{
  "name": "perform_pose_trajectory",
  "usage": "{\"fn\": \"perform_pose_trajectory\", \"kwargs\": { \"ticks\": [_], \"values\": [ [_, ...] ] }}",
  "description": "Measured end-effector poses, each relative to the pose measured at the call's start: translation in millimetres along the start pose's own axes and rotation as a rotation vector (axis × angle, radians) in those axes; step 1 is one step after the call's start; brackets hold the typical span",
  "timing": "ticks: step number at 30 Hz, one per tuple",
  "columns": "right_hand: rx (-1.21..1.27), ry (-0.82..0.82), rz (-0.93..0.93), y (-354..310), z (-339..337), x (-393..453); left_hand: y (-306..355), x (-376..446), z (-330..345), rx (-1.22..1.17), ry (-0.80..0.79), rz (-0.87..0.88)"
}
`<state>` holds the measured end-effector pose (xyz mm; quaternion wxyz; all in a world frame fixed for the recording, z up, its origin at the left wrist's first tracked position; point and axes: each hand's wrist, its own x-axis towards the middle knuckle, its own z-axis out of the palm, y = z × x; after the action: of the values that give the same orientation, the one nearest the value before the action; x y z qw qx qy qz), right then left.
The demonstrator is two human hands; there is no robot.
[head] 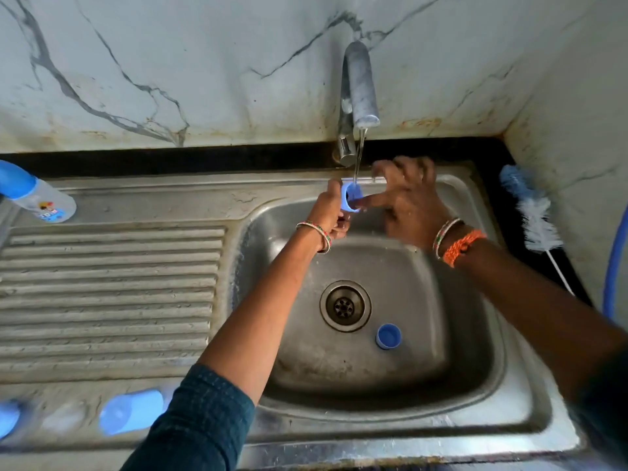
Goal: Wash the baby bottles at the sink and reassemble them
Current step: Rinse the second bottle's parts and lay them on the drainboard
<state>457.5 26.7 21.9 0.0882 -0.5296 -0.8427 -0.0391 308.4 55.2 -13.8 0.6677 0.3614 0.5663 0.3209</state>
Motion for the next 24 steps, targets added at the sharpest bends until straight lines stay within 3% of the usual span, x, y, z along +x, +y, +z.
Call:
{"fn": "perform_pose_trajectory", "kwargs": {
  "ticks": [3,5,7,9,11,13,16,19,21,24],
  "values": [
    [-0.315,0.010,-0.099,10.6,-7.7,1.5,1.9,3.4,4.3,0.029,-0.006,0.024],
    [-0.330,0.001,-0.024,1.4,0.8,-8.0,5.6,4.0,0.9,0.043,0.003,0.050],
    [-0.103,-0.047,0.164,-18.7,14.9,-20.1,3.7,5.0,-4.8,0.101,0.036,0.083],
    [0.299,-0.138,0.340,-38.6,23.2,-24.8,-1.5,3.5,-9.2,0.144,0.100,0.117],
    [0.504,-0.207,0.358,-43.3,25.0,-24.0,-5.5,4.1,-12.7,0.157,0.159,0.160],
    [0.268,-0.210,0.219,-32.8,19.4,-20.9,-8.5,1.7,-14.1,0.194,0.156,0.152],
    [-0.294,-0.041,-0.176,-8.4,1.0,-7.6,-12.8,-3.9,-11.3,0.156,0.098,0.044],
    [-0.399,0.170,-0.335,-1.1,-7.9,0.5,-13.7,-6.3,-11.1,0.036,0.057,0.014],
    [-0.350,0.112,-0.223,-15.7,-1.8,-4.2,-12.5,-8.1,-13.8,-0.101,0.012,0.012],
    [0.014,-0.065,0.138,-45.0,8.7,-17.5,-16.5,-10.7,-12.6,-0.224,-0.025,0.010]
  ]
}}
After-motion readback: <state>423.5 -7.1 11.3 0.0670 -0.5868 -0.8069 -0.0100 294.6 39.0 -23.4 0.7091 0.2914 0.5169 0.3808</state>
